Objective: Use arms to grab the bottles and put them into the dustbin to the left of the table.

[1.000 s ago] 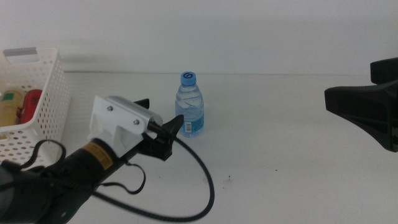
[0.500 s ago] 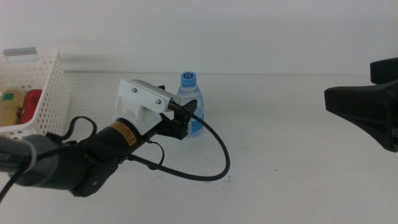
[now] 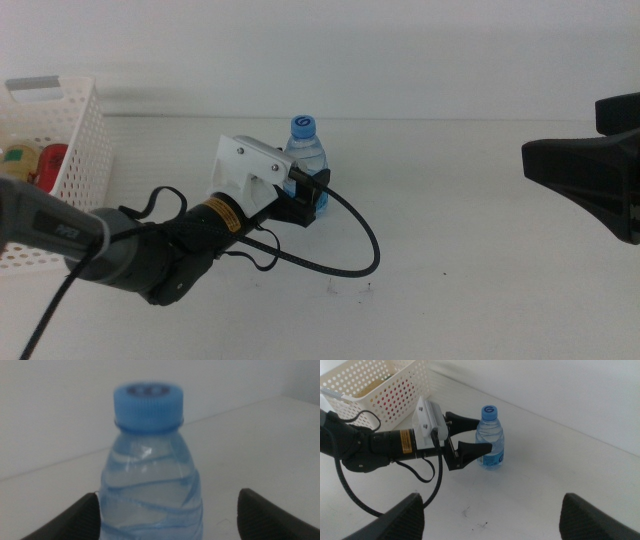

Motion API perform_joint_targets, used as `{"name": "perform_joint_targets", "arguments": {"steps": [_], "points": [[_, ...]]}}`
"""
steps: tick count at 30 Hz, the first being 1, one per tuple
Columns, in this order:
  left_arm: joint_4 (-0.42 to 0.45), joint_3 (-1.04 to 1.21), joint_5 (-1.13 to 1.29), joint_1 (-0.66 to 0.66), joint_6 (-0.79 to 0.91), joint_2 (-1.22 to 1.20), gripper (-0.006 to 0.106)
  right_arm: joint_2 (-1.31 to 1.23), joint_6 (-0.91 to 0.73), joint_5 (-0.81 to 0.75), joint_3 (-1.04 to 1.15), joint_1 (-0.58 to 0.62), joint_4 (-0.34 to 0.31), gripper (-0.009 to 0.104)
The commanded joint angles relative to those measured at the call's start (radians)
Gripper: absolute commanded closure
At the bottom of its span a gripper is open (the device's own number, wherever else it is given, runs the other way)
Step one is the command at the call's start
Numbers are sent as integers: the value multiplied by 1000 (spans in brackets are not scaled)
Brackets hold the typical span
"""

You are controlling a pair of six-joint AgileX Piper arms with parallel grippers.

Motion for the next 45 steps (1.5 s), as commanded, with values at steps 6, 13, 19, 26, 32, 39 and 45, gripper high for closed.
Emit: {"name": "perform_joint_targets", "arguments": {"steps": [6, 13, 19, 26, 32, 39, 45], "points": [[-33, -11, -108, 0, -13, 78, 7, -5, -4, -8, -7, 2, -3, 2], [-21, -77, -131, 0, -12, 150, 7, -5, -4, -8, -7, 2, -3, 2], [-23, -156, -119, 0, -12, 203, 7, -5, -4, -8, -7, 2, -3, 2], [-20, -219, -96, 0, -16, 243, 7, -5, -4, -8, -7, 2, -3, 2], [71, -219, -65, 14, -104, 239, 32, -5, -4, -8, -7, 2, -3, 2], [150, -217, 157, 21, -111, 111, 79, -5, -4, -8, -7, 2, -3, 2], [150, -217, 407, 3, -127, -100, 85, -5, -4, -8, -7, 2, -3, 2]]}}
